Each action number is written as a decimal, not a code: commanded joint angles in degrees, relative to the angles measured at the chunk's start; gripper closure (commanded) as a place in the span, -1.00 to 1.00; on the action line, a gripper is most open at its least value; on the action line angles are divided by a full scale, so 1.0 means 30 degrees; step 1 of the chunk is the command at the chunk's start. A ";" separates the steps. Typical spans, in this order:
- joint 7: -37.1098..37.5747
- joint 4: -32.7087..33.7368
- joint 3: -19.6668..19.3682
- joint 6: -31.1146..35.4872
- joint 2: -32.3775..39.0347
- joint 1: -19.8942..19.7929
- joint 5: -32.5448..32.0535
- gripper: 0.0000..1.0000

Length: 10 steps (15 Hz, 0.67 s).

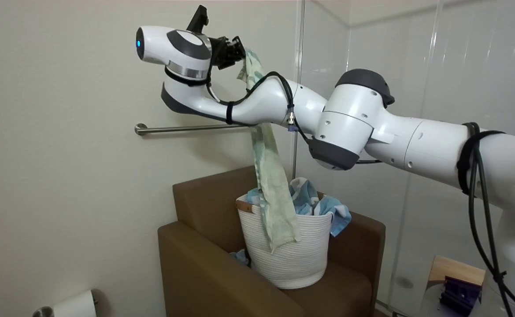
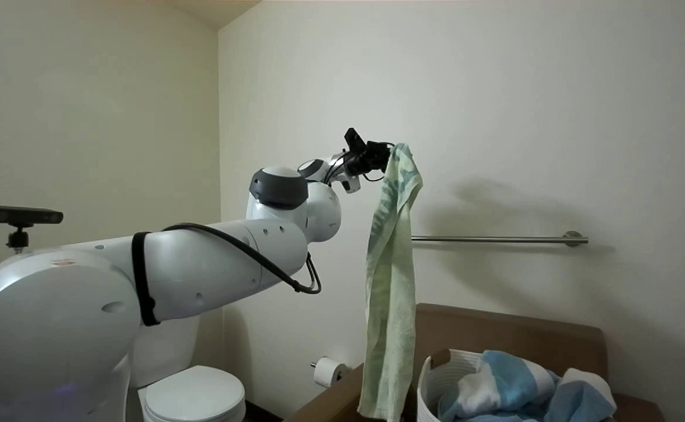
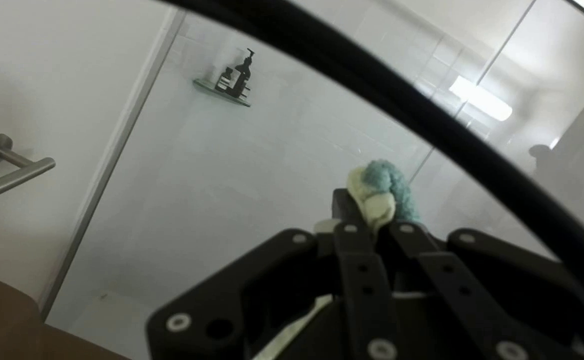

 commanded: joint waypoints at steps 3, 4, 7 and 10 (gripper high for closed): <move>0.1630 0.3903 0.1144 -0.1188 -0.2154 -0.0044 -0.0528 0.82; 0.1778 0.4634 0.1314 -0.1370 -0.2613 -0.0021 -0.0639 0.83; 0.2627 0.6450 0.1982 -0.1978 -0.3701 -0.0432 -0.0696 0.84; 0.4093 0.7707 0.2475 -0.3126 -0.4258 -0.0866 -0.0684 0.84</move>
